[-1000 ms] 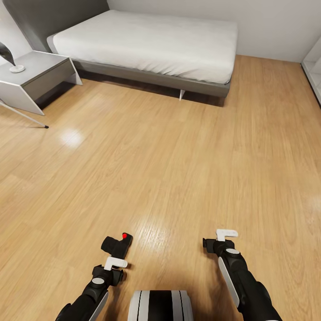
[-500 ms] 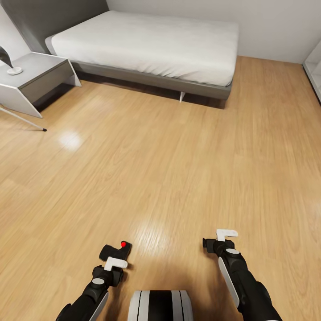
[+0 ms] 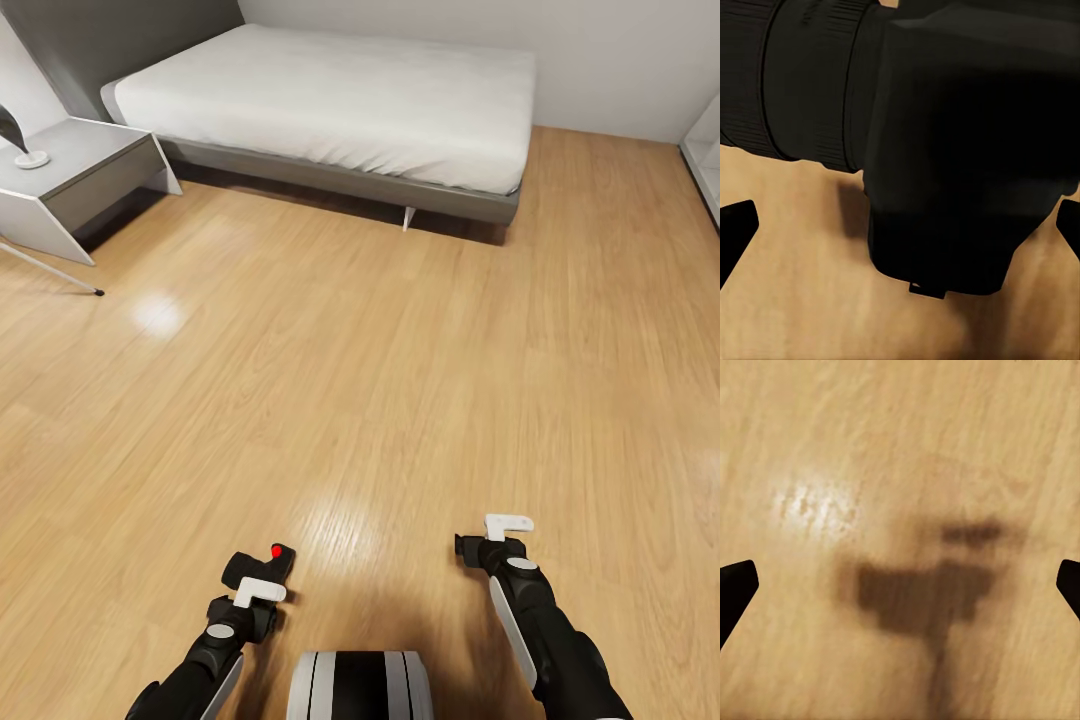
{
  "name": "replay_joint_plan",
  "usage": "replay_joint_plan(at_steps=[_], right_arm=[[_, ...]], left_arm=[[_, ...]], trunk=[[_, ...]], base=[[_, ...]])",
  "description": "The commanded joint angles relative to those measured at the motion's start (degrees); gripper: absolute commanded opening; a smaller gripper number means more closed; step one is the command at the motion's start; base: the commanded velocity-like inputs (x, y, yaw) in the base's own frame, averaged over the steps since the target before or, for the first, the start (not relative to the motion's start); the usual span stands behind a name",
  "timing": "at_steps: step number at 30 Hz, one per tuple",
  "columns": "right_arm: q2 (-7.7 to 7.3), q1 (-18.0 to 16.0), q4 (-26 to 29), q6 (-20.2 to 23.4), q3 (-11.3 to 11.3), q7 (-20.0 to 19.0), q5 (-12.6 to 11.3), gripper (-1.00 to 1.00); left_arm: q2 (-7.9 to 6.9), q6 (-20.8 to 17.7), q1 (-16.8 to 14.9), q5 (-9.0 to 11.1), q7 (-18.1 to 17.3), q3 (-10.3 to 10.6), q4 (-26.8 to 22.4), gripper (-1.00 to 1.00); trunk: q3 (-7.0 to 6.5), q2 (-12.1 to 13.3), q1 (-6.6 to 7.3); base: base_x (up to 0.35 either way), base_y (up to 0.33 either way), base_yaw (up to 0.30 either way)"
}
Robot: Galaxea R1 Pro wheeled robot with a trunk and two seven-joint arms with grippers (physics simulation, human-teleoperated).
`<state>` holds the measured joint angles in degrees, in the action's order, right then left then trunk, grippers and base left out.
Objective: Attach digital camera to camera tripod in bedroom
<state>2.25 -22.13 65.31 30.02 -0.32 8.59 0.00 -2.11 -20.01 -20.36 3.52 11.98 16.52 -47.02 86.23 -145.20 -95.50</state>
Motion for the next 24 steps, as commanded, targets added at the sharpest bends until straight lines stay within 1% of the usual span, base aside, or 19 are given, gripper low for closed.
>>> replay_joint_plan(at_steps=[1,10,14,15,17,21,24], right_arm=[[0.03,-0.01,0.08,0.30,-0.03,0.14,-0.01,1.00],[0.03,-0.01,0.08,0.30,-0.03,0.12,0.00,1.00],[0.03,-0.01,0.08,0.30,-0.03,0.13,0.04,1.00],[0.03,-0.01,0.08,0.30,-0.03,0.12,0.01,1.00],[0.03,-0.01,0.08,0.30,-0.03,0.11,0.01,1.00],[0.03,-0.01,0.08,0.30,-0.03,0.11,0.02,1.00],[0.03,-0.01,0.08,0.30,-0.03,0.11,0.01,1.00]], left_arm=[[-0.07,-0.29,-0.03,0.39,0.51,0.36,-0.09,1.00],[0.03,-0.29,-0.03,0.50,0.41,0.36,0.07,1.00],[0.13,-0.25,-0.03,0.47,0.29,0.39,1.38,1.00],[0.21,-0.22,-0.03,0.40,0.26,0.91,2.72,1.00],[0.24,-0.08,-0.03,0.37,0.25,1.48,3.24,1.00],[0.24,1.27,-0.03,0.36,0.24,2.18,3.62,1.00],[0.23,3.49,-0.03,0.35,0.19,2.51,3.86,1.00]], trunk=[[0.04,-0.01,0.01],[0.04,-0.01,0.01],[0.04,-0.01,0.01],[0.04,-0.01,0.01],[0.04,-0.01,0.01],[0.04,-0.01,0.01],[0.04,-0.01,0.01]], base=[[0.002,0.000,0.000],[0.000,0.000,0.000],[0.000,0.000,0.000],[0.000,0.000,0.000],[0.000,0.000,0.000],[0.000,0.000,0.000],[0.000,0.000,0.000]])
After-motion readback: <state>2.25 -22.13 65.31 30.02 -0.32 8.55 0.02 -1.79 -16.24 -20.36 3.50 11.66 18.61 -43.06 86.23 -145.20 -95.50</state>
